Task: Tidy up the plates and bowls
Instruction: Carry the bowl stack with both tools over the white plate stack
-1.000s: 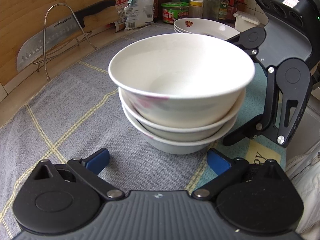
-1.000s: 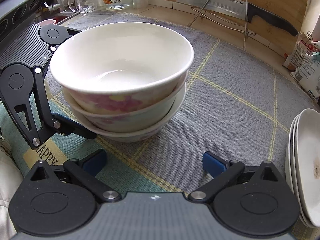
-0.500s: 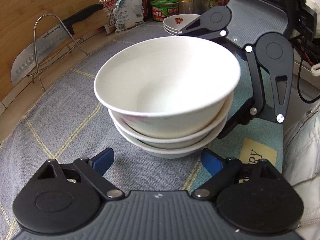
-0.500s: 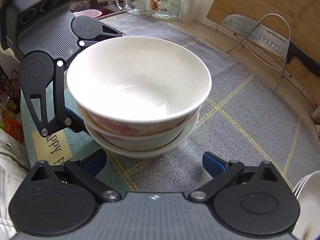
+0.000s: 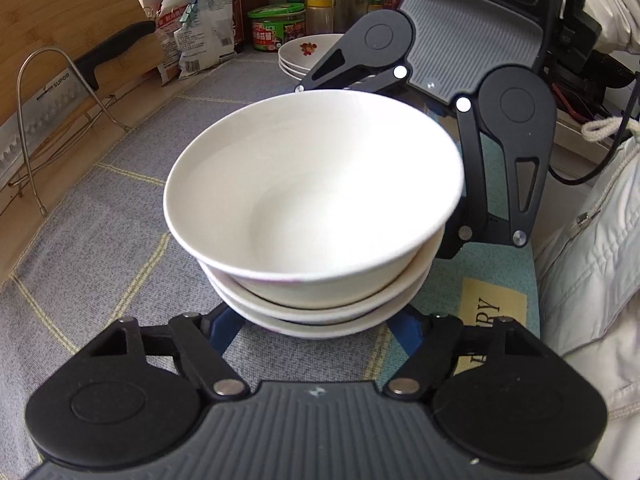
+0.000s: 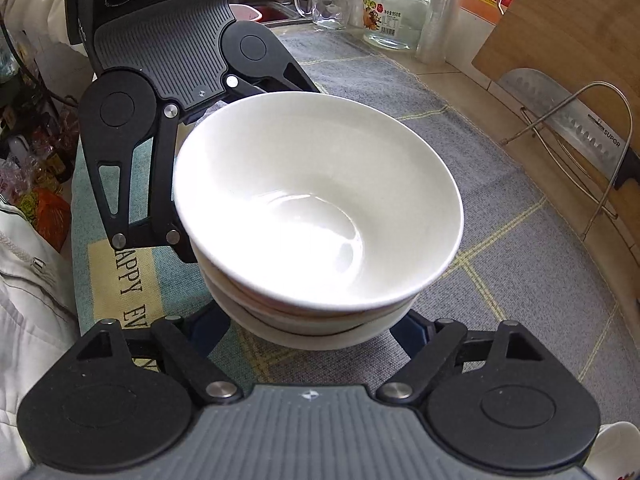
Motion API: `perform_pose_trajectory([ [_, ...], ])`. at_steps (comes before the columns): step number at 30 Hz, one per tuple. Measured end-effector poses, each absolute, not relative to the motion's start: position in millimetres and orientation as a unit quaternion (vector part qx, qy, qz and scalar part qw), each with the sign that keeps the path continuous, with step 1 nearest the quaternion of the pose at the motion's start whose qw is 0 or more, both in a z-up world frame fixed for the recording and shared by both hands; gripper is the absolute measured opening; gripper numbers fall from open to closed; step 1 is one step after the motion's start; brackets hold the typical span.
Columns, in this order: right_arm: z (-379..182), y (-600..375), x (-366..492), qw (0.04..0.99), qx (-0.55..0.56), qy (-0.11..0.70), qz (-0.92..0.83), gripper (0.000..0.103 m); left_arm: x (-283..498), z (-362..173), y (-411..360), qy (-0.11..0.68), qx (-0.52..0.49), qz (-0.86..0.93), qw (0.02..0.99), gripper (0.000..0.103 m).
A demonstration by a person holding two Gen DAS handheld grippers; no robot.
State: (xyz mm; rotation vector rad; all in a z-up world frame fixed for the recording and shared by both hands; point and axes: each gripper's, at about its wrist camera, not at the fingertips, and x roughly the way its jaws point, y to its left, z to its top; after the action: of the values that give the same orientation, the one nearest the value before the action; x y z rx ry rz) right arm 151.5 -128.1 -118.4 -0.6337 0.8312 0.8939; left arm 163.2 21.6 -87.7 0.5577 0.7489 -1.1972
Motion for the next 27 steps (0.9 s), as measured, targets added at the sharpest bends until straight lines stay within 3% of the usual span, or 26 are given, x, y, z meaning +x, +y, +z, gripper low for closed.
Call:
perform_pose_trajectory([
  [27, -108, -136, 148, 0.767, -0.268, 0.411, 0.412, 0.084, 159, -72, 10, 0.354, 0.252, -0.548, 0.715, 0.077],
])
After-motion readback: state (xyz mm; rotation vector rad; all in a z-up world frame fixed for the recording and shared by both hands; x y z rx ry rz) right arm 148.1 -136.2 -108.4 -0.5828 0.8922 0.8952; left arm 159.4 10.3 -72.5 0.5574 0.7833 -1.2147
